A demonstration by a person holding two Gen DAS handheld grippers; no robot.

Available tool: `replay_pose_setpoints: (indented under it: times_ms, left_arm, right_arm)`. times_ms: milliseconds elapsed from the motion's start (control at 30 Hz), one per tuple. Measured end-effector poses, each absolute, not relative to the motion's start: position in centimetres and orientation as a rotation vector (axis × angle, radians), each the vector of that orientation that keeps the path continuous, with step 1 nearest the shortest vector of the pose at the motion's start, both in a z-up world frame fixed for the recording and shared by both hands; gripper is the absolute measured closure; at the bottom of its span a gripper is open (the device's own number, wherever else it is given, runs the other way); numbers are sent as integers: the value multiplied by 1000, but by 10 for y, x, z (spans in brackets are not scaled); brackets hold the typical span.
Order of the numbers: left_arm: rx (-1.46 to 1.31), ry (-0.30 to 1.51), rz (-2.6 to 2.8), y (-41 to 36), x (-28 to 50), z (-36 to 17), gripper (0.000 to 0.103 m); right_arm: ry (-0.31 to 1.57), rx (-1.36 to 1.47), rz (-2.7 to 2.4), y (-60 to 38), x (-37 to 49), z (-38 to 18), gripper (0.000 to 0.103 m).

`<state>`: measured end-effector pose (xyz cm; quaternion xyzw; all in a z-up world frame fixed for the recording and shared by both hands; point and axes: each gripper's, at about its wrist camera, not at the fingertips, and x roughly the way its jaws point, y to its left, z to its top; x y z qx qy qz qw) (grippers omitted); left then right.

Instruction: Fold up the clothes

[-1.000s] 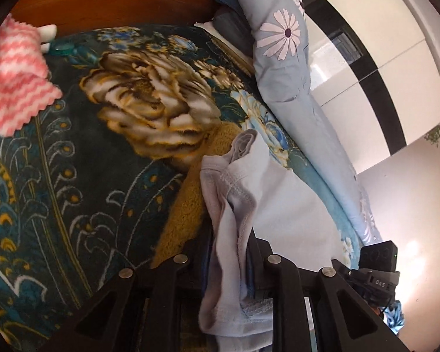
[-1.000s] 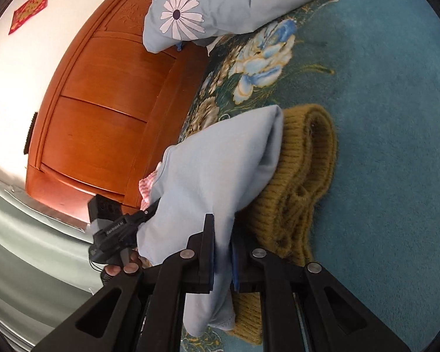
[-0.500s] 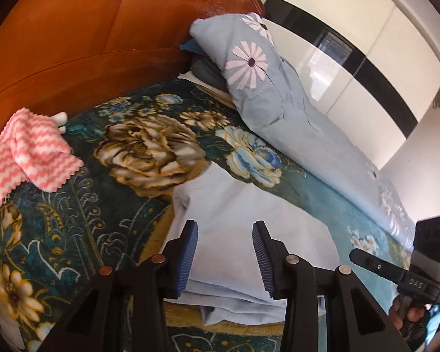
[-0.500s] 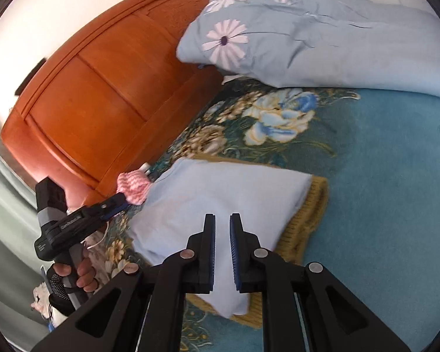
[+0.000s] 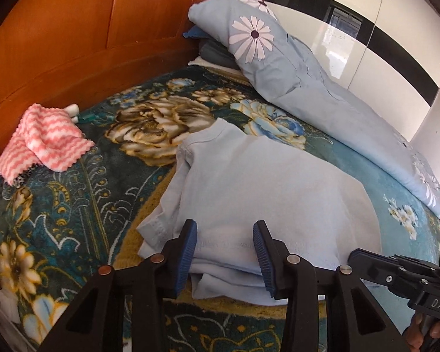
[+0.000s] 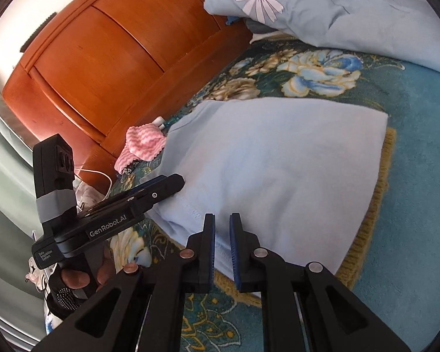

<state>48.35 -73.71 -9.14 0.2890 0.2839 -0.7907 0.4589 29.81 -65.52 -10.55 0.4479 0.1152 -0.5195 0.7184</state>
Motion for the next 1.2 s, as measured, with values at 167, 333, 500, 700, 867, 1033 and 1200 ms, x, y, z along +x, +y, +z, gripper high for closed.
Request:
replay_pose_setpoints:
  times_ms: [167,333,500,700,867,1033,1200]
  left_arm:
    - [766,457,-1877,-688,469,-86,48]
    - [780,414,-1812,-649,463,-90,35]
    - [706,474,-1739,-611,457,-102,13]
    - [638,540,-1637,-586,439,-113,0]
    - [572,509,-1543,-571,422,-105,0]
    - [514,469,-1435,-557,408,-85,0]
    - [426,525,-1475,-545,408,-80,0]
  right_arm:
    - [249,892,-1213,-602,294,-98,67]
    - [278,913,-1269,-570,278,-113,50]
    - [370,817,-1308,-556,276,-119,30]
    - [437,661,-1308,-544,269,-123,23]
    - [426,588,-1326,-528,256,-128,6]
    - [371,653,-1338,-524,237,-133,2]
    - [281,643,-1339,-514,228,-120,2]
